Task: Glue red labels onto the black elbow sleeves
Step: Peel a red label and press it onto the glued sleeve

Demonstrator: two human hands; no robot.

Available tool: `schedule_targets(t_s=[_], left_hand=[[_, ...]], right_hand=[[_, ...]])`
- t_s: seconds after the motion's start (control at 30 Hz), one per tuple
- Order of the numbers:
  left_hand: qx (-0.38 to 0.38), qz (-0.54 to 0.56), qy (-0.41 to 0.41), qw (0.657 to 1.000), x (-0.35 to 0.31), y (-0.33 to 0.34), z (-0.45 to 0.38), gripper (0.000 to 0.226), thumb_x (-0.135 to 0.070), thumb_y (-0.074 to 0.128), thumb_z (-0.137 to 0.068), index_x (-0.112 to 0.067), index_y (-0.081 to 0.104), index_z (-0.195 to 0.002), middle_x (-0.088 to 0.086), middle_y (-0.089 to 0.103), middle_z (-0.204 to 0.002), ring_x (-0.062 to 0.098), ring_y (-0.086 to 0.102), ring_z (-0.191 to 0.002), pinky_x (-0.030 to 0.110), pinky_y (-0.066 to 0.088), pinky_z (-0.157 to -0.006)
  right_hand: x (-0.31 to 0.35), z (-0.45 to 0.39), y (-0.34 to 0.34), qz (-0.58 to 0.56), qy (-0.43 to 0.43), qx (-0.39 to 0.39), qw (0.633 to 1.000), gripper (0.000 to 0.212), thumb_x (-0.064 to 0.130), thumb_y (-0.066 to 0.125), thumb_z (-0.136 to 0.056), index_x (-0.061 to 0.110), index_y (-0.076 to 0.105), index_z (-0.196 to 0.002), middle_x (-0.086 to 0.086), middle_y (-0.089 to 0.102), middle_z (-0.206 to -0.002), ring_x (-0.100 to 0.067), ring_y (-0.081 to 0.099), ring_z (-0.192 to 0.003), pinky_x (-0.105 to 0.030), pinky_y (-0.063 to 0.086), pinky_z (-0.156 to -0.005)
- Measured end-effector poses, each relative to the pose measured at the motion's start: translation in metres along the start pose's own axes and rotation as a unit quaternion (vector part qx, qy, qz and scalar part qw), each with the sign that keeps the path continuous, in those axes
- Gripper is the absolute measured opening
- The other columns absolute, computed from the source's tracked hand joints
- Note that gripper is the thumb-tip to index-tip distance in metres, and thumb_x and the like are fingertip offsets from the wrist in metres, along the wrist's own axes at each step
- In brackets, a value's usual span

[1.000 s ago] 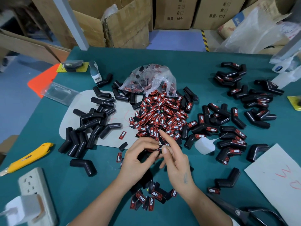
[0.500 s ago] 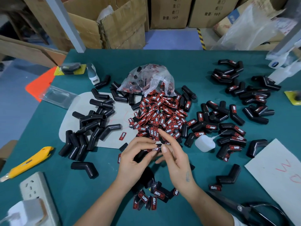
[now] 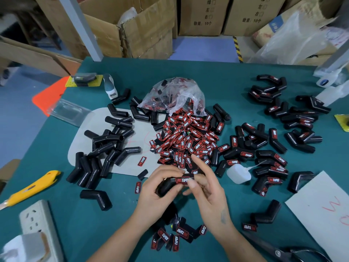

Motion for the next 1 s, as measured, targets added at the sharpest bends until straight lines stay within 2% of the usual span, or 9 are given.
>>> schedule_targets(t_s=[0.17,0.27,0.33,0.5,0.63,0.77,1.0], left_hand=[[-0.012,0.042,-0.026,0.999,-0.002,0.003,0.005,0.032,-0.014,0.074,-0.092,-0.034,0.07,-0.117,-0.004,0.072,-0.118,0.026,0.069,-0.116,0.037,0.054,-0.103],[-0.024,0.043,-0.028,0.998,-0.003,0.005,0.007,0.035,-0.017,0.075,-0.093,-0.039,0.068,-0.119,-0.006,0.073,-0.12,0.024,0.07,-0.116,0.034,0.054,-0.102],[-0.04,0.045,-0.038,0.997,-0.003,0.004,0.01,0.037,-0.017,0.076,-0.092,-0.039,0.066,-0.12,-0.005,0.075,-0.12,0.023,0.071,-0.117,0.03,0.054,-0.102],[-0.053,-0.009,-0.021,0.998,-0.005,0.006,0.01,0.046,-0.015,0.075,-0.091,-0.043,0.063,-0.124,-0.012,0.075,-0.12,0.015,0.072,-0.115,0.022,0.053,-0.1],[-0.04,-0.06,-0.015,0.997,-0.005,0.008,0.012,0.049,-0.016,0.074,-0.09,-0.047,0.062,-0.125,-0.017,0.074,-0.119,0.009,0.071,-0.113,0.018,0.052,-0.099],[-0.031,-0.077,-0.006,0.997,-0.005,0.008,0.01,0.039,-0.016,0.073,-0.091,-0.038,0.067,-0.122,-0.015,0.074,-0.119,0.012,0.072,-0.113,0.022,0.052,-0.099],[-0.034,-0.087,0.028,0.995,-0.008,0.008,0.01,0.03,-0.014,0.073,-0.092,-0.025,0.07,-0.119,-0.013,0.074,-0.12,0.015,0.072,-0.111,0.026,0.053,-0.099]], right_hand=[[-0.004,0.005,-0.005,0.002,0.001,-0.021,1.0,0.049,0.051,0.065,-0.101,0.047,0.052,-0.148,-0.003,0.079,-0.101,-0.011,0.071,-0.084,-0.024,0.056,-0.085],[-0.005,0.006,-0.007,0.015,0.004,-0.026,1.0,0.048,0.052,0.064,-0.101,0.049,0.053,-0.148,-0.001,0.079,-0.103,-0.012,0.071,-0.086,-0.023,0.056,-0.087],[-0.004,0.007,-0.005,0.01,0.008,-0.017,1.0,0.049,0.049,0.064,-0.102,0.048,0.051,-0.15,0.0,0.078,-0.106,-0.015,0.073,-0.091,-0.023,0.056,-0.09],[0.0,0.005,0.001,-0.051,0.049,-0.009,0.997,0.058,0.042,0.073,-0.098,0.043,0.049,-0.152,-0.002,0.075,-0.126,-0.02,0.069,-0.122,-0.025,0.052,-0.102],[-0.001,0.005,0.002,-0.071,0.077,-0.022,0.994,0.058,0.035,0.079,-0.093,0.042,0.055,-0.146,-0.004,0.073,-0.131,-0.021,0.066,-0.126,-0.033,0.049,-0.106],[-0.001,0.005,0.003,-0.116,0.088,-0.027,0.989,0.059,0.026,0.08,-0.094,0.037,0.056,-0.147,-0.01,0.075,-0.124,-0.021,0.069,-0.12,-0.022,0.049,-0.101],[-0.006,0.006,0.006,-0.156,0.097,-0.02,0.983,0.067,0.036,0.084,-0.09,0.035,0.054,-0.15,-0.008,0.072,-0.127,-0.022,0.064,-0.126,-0.03,0.047,-0.11]])
Point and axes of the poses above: each hand's wrist, its own z-axis away from the middle knuckle, its own y-axis out of the palm, x = y × z, the point moved 3 cm from there along -z, towards the middle knuckle
